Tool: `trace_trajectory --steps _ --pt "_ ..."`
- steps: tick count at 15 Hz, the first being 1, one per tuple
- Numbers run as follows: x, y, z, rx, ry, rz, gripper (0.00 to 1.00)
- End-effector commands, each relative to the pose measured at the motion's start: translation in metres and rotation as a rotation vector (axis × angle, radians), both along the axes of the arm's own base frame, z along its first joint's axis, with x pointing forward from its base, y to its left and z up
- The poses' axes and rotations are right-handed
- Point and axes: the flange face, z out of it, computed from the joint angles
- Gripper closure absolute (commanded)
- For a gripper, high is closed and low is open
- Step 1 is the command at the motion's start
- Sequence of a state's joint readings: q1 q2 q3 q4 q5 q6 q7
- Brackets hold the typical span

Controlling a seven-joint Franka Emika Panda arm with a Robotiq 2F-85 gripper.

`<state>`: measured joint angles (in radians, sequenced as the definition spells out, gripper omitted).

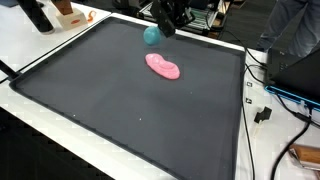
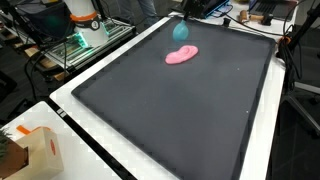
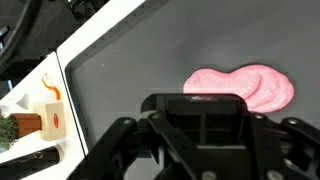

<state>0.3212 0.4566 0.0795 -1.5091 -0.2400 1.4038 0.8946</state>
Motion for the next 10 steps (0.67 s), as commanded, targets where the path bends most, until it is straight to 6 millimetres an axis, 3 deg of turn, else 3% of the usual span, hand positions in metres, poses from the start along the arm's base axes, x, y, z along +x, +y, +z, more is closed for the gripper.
trace_trajectory --steps 1,10 --pt "-0.013 -0.012 0.026 0.122 0.022 0.049 0.65" --pt "-0.027 -0.03 0.082 0.338 -0.046 0.262 0.65"
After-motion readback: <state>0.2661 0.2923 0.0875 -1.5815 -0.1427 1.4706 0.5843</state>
